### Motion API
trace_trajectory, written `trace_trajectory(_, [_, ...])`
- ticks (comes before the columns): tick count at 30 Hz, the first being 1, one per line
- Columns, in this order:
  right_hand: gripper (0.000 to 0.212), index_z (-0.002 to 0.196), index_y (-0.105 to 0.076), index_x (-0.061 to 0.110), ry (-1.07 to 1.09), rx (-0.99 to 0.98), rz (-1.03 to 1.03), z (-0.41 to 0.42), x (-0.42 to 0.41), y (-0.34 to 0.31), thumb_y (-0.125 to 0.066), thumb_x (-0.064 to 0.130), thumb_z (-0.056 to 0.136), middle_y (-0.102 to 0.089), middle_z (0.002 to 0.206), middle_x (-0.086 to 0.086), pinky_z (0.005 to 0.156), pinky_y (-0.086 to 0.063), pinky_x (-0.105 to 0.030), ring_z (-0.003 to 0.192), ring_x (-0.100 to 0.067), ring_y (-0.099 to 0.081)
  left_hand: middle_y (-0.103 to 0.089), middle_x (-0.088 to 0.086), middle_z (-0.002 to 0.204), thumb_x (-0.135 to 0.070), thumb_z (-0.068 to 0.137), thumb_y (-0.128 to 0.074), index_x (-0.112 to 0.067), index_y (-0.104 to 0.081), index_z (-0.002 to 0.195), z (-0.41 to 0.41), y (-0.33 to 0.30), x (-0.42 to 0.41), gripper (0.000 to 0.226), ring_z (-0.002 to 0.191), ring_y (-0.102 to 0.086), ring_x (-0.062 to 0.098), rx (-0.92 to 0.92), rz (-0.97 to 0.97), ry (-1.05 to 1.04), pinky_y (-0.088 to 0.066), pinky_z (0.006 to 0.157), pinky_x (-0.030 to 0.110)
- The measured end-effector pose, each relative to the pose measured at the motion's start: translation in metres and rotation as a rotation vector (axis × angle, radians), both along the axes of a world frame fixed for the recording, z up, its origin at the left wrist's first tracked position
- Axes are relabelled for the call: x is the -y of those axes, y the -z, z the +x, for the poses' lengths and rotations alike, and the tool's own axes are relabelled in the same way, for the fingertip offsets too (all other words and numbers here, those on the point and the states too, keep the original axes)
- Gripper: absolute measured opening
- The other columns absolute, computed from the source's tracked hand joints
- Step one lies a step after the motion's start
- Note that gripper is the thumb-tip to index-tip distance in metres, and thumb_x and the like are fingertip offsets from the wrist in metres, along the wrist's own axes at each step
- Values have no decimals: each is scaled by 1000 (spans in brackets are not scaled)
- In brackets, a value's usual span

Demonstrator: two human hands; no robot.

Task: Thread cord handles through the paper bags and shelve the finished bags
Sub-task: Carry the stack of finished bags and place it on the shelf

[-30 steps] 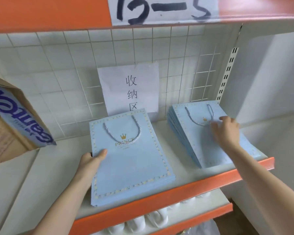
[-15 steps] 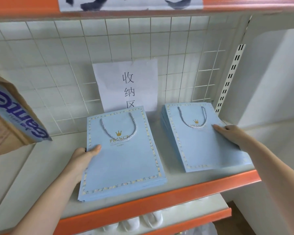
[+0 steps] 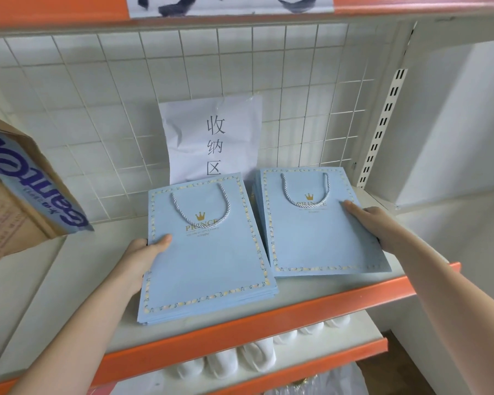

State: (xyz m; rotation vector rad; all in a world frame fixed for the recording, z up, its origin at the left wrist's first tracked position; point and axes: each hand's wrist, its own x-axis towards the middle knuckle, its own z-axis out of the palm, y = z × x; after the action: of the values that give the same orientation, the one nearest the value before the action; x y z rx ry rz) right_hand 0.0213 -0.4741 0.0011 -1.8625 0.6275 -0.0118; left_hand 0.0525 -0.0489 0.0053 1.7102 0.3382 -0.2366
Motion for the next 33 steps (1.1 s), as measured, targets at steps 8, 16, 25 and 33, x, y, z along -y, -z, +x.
trace_trajectory(8, [56,109,-61,4,-93,-28,115,-9,1,-3,-67,52,80,-72,97,-9,63,-56,-30,81,-24,-71,-67,12,87,-20,94,-56,-1,-63,97,1,-5,0,20,70,-65,23,-21,-17,68,-50,61,33])
trace_trajectory(16, [40,110,-64,3,-59,126,169,-34,36,-4,-67,33,84,-73,94,-11,61,-57,-31,76,-26,-71,-69,10,78,-14,92,-59,-2,-65,89,-2,1,2,14,57,-68,20,-5,-40,47,-51,61,34])
trace_trajectory(25, [33,106,-66,7,-244,163,230,-26,9,-15,-64,32,83,-72,98,-14,62,-57,-33,79,-29,-71,-69,7,77,-14,93,-58,-2,-65,95,-8,-1,-19,14,73,-64,23,45,-18,-15,-48,64,31])
trace_trajectory(33, [39,104,-67,2,-295,54,152,22,-43,0,-65,36,85,-74,92,-10,60,-56,-28,77,-25,-72,-69,8,90,-23,92,-61,-4,-65,103,-6,-3,-39,23,77,-65,21,78,-21,-94,-46,61,27])
